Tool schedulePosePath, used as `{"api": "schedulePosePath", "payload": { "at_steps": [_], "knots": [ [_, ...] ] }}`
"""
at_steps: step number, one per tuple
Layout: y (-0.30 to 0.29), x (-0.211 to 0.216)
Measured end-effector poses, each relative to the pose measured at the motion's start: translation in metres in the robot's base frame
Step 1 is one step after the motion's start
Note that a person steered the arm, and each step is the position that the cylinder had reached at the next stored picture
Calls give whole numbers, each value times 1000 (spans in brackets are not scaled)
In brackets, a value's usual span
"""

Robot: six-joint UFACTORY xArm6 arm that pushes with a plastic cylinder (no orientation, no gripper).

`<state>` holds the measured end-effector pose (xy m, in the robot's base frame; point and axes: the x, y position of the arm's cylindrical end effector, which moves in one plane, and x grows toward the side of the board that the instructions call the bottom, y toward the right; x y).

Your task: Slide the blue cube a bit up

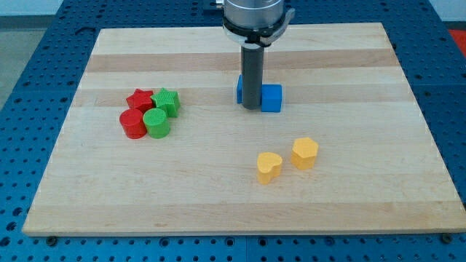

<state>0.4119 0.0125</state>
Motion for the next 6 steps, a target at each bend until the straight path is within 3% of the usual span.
{"api": "schedulePosePath", "payload": {
  "at_steps": [2, 3, 5, 6],
  "knots": [
    [-1, 37],
    [37, 27],
    [41, -28],
    [54, -18]
  ]
}}
